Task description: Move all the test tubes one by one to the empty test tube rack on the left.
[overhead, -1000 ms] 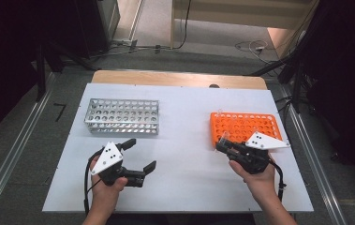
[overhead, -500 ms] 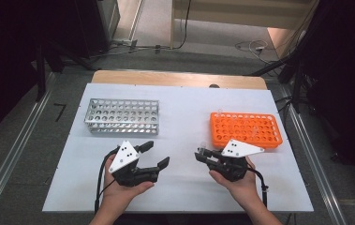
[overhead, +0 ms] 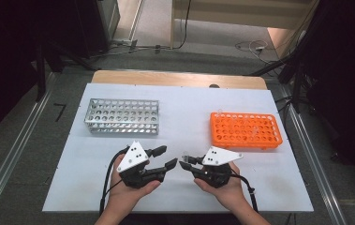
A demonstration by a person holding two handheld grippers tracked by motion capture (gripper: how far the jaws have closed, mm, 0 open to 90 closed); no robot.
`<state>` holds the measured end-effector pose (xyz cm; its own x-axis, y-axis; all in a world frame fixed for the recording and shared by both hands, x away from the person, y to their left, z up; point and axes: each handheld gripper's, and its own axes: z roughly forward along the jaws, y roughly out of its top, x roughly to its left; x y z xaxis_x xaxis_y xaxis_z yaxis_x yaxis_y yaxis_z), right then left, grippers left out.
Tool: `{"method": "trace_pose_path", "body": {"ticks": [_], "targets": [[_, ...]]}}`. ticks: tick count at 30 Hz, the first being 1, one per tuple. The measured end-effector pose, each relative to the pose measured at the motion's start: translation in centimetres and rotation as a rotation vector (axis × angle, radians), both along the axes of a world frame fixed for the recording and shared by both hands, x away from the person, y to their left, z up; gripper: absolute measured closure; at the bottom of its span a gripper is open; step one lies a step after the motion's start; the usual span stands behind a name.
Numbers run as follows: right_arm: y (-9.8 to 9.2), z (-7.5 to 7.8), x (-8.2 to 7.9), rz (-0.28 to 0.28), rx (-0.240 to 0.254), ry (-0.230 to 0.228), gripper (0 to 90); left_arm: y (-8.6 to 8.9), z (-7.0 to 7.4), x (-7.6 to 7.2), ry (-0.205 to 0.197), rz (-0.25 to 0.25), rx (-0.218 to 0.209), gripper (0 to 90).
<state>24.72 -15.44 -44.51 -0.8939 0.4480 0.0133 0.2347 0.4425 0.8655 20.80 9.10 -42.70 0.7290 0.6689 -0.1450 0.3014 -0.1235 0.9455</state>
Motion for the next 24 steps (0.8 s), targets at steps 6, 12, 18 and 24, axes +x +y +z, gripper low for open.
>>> {"method": "trace_pose_path", "body": {"ticks": [6,12,18,24], "targets": [[1.3,-0.5,-0.5,0.031,-0.025,-0.006,74.2,-0.6,-0.1,-0.1,0.002,-0.022,0.019,49.0],[2.0,-0.6,-1.0,0.053,-0.04,-0.016,74.2,-1.1,-0.3,-0.3,0.007,-0.049,0.031,56.4],[2.3,-0.7,-1.3,0.068,-0.042,-0.017,74.2,-1.4,-0.4,-0.3,0.01,-0.052,0.054,65.3],[2.4,-0.6,-1.4,0.075,-0.04,-0.015,74.2,-1.5,-0.5,-0.3,0.011,-0.061,0.057,73.7]]}}
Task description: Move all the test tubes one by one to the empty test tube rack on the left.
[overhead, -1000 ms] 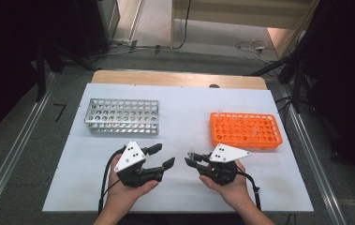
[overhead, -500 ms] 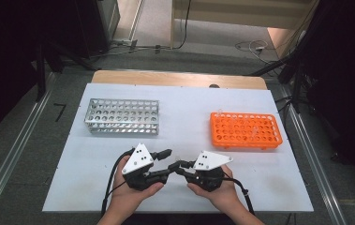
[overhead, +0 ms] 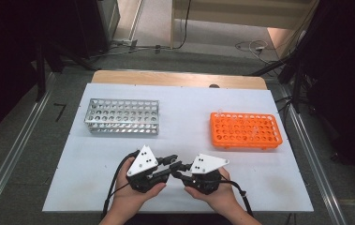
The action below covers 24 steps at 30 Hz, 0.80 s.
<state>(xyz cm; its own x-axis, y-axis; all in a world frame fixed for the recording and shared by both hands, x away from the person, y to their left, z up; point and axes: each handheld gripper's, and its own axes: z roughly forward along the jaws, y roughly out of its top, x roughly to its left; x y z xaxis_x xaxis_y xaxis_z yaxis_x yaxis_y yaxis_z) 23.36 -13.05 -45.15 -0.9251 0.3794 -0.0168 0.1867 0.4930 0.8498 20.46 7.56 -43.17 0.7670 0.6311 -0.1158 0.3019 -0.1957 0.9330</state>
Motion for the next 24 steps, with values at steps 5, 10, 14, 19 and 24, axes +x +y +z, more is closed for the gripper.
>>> {"method": "trace_pose_path", "body": {"ticks": [5,10,14,19,24], "targets": [[-0.1,0.0,0.1,-0.001,0.006,0.007,74.2,0.0,0.0,0.0,0.0,0.0,-0.006,75.3],[0.0,0.0,0.1,0.003,0.014,0.011,73.9,0.0,0.0,0.0,-0.003,0.003,-0.007,75.7],[-0.3,0.0,0.3,0.0,0.028,0.027,64.5,0.3,0.1,0.1,-0.002,0.013,-0.016,75.8],[-1.4,0.2,0.8,-0.028,0.058,0.045,43.3,1.0,0.4,0.3,-0.004,0.029,-0.018,75.9],[-3.0,0.7,1.0,-0.047,0.082,0.045,21.7,1.9,0.6,0.5,0.0,0.055,-0.026,75.9]]}}
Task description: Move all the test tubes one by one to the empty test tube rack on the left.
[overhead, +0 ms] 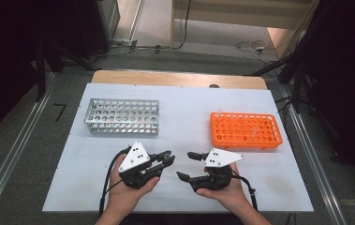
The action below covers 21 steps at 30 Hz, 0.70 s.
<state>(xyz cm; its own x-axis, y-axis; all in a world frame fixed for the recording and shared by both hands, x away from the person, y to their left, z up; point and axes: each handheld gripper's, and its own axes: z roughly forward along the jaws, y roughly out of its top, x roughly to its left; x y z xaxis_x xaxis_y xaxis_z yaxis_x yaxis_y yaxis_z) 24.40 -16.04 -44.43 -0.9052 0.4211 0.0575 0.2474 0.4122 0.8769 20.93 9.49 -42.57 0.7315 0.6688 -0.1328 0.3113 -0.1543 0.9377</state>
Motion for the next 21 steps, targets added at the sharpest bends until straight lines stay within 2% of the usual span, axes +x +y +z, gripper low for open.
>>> {"method": "trace_pose_path", "body": {"ticks": [2,6,8,13,21], "targets": [[-0.8,0.2,0.2,-0.026,0.008,-0.001,11.0,0.4,0.2,0.1,0.001,0.012,0.0,75.9],[-2.7,0.5,0.8,-0.049,0.047,0.024,0.0,0.9,0.5,0.6,-0.002,0.031,0.006,75.9],[-3.7,0.6,1.0,-0.052,0.054,0.025,0.0,1.1,0.6,0.8,-0.002,0.038,0.003,75.9],[-6.0,0.6,1.3,-0.111,0.054,0.019,0.0,1.6,1.0,1.6,-0.004,0.052,0.005,75.9],[-9.0,0.6,1.4,-0.171,0.063,0.018,0.0,2.2,1.4,3.1,-0.001,0.074,0.003,75.9]]}}
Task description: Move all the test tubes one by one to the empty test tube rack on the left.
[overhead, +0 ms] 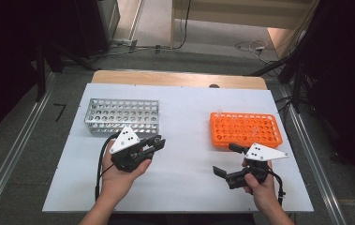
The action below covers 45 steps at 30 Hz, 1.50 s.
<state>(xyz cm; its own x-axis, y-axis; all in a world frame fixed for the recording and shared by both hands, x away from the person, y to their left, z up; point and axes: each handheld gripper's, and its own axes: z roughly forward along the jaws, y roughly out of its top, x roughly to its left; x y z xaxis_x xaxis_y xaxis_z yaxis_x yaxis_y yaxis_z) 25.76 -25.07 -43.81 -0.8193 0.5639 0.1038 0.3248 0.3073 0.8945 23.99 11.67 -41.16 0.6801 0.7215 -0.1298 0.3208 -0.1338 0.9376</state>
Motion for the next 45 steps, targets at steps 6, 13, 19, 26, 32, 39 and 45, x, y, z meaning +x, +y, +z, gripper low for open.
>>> {"method": "trace_pose_path", "body": {"ticks": [6,13,19,26,32,39,45], "targets": [[-2.2,-0.2,0.1,-0.037,-0.003,0.002,0.0,0.5,0.2,1.2,0.01,0.015,-0.005,75.9],[-4.7,-0.5,-0.1,-0.085,-0.001,-0.005,0.0,1.2,0.7,2.6,0.012,0.039,-0.009,75.9],[-6.0,-0.7,-0.4,-0.088,-0.001,-0.008,0.0,1.8,1.1,3.7,0.007,0.058,-0.025,75.9],[-7.1,-0.7,-0.1,-0.142,0.025,-0.016,0.0,2.3,2.2,5.7,-0.001,0.076,-0.029,75.9],[-7.8,-1.2,0.2,-0.172,0.024,-0.009,0.0,2.7,2.5,7.2,0.005,0.098,-0.038,75.9],[-8.2,-1.6,0.5,-0.191,0.021,0.003,0.0,2.8,2.8,9.1,0.001,0.124,-0.038,75.9],[-8.4,-1.6,0.6,-0.192,0.018,-0.002,0.0,2.9,2.7,10.7,0.002,0.148,-0.03,75.9]]}}
